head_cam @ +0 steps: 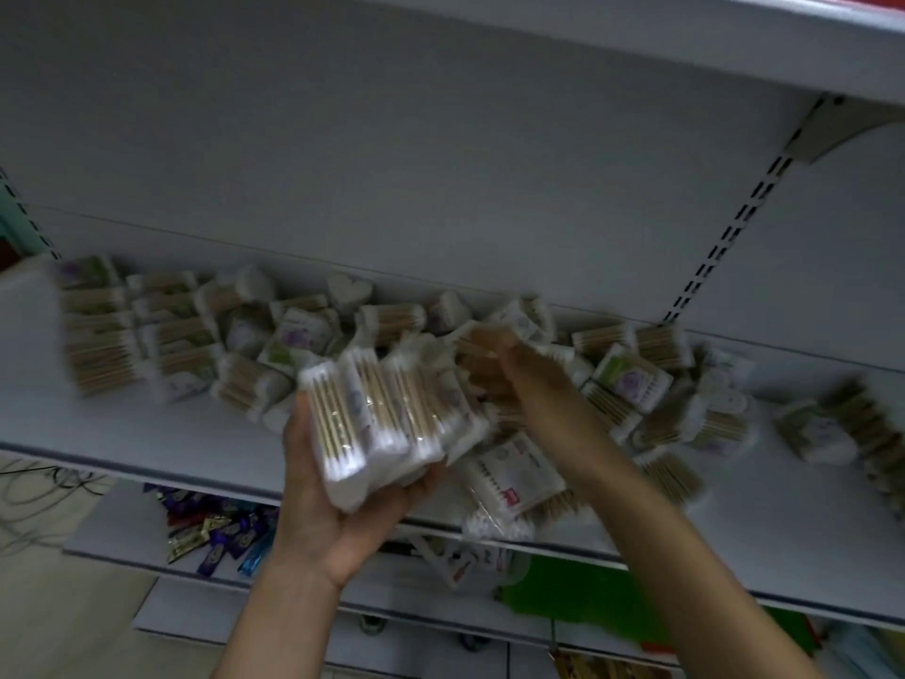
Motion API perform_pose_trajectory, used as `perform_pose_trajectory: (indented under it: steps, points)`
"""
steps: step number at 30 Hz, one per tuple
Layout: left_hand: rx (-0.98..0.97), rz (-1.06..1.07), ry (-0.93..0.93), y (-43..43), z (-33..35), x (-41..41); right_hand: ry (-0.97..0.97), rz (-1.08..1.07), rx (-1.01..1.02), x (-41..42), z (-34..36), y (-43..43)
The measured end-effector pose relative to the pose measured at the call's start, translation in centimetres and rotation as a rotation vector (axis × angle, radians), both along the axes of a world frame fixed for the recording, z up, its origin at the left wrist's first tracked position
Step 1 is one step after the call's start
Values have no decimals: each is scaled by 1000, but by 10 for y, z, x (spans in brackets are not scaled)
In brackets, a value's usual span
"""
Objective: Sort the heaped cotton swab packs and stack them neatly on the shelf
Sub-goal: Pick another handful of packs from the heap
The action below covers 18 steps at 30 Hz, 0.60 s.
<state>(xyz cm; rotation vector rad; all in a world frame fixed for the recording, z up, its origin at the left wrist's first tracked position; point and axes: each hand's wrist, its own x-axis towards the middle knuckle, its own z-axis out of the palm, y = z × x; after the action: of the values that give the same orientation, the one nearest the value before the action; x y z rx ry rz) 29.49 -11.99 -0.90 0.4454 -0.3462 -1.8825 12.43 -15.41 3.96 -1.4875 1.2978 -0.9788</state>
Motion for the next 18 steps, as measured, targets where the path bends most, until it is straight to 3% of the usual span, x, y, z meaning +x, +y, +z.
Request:
perform_pose_trajectory:
  steps: [4, 6, 15, 18]
  points:
    - [-5, 35, 24, -4, 0, 12, 304, -214, -208, -28, -15, -33]
    - [4, 23, 30, -6, 3, 12, 343, -227, -237, -35, -19, -37]
    - [44, -146, 42, -15, 12, -48, -46, -258, -156, -48, -2, 31]
    - [134, -206, 27, -13, 10, -90, -41, -347, -161, -78, -8, 56]
